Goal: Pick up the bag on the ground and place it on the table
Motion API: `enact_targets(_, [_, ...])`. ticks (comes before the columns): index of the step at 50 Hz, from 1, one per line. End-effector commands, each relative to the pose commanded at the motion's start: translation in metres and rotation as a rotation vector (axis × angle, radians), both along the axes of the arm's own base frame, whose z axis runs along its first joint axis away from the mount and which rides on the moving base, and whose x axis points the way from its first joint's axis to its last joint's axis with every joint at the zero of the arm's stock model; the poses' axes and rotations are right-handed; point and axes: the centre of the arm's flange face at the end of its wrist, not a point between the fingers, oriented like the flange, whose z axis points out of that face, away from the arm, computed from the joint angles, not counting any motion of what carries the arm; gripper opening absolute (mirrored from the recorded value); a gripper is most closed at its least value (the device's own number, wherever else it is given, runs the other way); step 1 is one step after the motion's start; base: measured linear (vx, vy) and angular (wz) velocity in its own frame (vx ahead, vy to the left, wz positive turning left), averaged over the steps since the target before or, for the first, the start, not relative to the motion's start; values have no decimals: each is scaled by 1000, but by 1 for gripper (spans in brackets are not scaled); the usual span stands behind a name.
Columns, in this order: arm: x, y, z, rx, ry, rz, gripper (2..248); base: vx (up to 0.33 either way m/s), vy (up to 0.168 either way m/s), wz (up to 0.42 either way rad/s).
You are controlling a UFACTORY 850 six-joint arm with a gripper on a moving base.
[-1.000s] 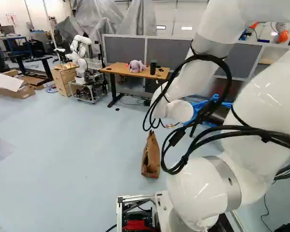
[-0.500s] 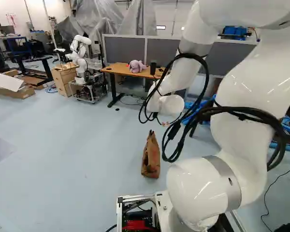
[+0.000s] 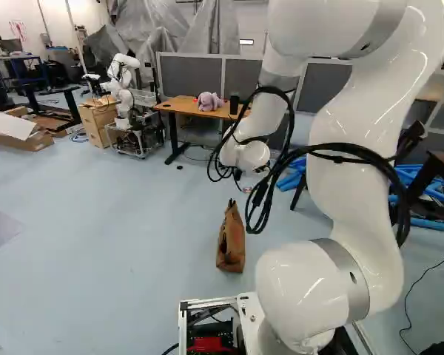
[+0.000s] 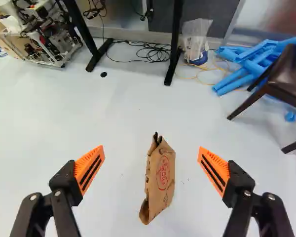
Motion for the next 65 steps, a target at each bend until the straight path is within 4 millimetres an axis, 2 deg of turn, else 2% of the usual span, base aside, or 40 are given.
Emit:
enact_targets(20, [38,4,-33,37,100,-60,247,0,0,0])
enact_targets(40, [75,19,-64,53,130,-74,247,0,0,0])
enact_targets(65, [88,23,-98,49,166,-70,247,0,0,0])
